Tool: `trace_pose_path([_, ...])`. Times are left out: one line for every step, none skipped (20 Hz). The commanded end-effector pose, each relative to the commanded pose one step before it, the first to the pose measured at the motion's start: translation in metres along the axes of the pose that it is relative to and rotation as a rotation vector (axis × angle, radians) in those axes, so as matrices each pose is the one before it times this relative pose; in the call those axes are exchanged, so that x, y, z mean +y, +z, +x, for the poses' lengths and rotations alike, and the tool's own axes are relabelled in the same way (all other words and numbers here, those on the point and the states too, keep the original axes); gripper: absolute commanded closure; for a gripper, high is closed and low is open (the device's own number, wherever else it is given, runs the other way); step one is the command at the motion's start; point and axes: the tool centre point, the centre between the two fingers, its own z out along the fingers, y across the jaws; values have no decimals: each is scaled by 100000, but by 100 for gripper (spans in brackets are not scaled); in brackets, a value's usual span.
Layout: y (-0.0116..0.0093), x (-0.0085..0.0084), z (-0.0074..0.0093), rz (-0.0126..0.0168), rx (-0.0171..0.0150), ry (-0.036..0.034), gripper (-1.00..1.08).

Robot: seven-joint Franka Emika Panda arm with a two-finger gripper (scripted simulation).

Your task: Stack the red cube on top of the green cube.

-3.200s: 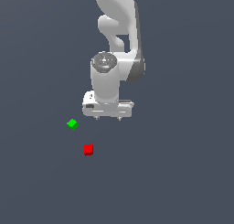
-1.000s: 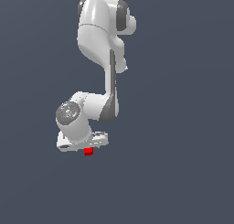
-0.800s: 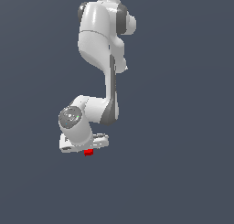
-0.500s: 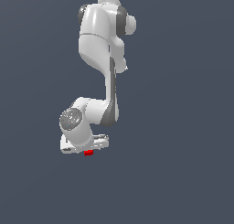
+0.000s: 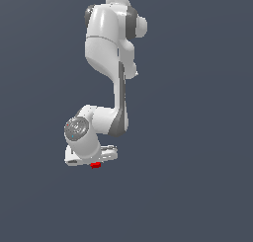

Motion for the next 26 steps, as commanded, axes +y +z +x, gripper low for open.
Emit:
trace_pose_path([-13,-29,13,-8,18,-45,108])
trace_pose_path([-27,-1,-3,0,0,0,108])
trace_pose_path([-83,-3,-8,0,0,0,108])
trace_pose_path([-142,-5,-12,0,0,0,108])
trace_pose_path([-205,-5,-14,0,0,0,108])
trace_pose_path([-272,-6,-15,0,0,0,108])
trace_pose_path([-344,-5,-14,0,0,0,108])
trace_pose_path([-419,-5,-13,0,0,0,108])
trace_pose_path([-497,-4,-11,0,0,0,108])
trace_pose_path([-578,-3,-9,0,0,0,108])
trace_pose_path([-662,-3,-8,0,0,0,108])
trace_pose_path([-748,-3,-7,0,0,0,108])
trace_pose_path([-826,-3,-8,0,0,0,108])
trace_pose_path([-798,-3,-8,0,0,0,108])
trace_pose_path([-738,-3,-8,0,0,0,108])
trace_pose_path([-675,-3,-7,0,0,0,108])
trace_pose_path([-660,-1,-13,-19,66,5,108])
trace_pose_path([-543,-1,-3,0,0,0,108])
trace_pose_path([-475,0,0,0,0,0,108])
trace_pose_path([-406,2,5,0,0,0,108])
trace_pose_path([-336,4,10,0,0,0,108])
trace_pose_path([-266,6,16,0,0,0,108])
trace_pose_path([-194,9,22,0,0,0,108])
trace_pose_path([-122,11,29,0,0,0,108])
trace_pose_path([-50,14,35,0,0,0,108])
trace_pose_path([9,11,30,0,0,0,108])
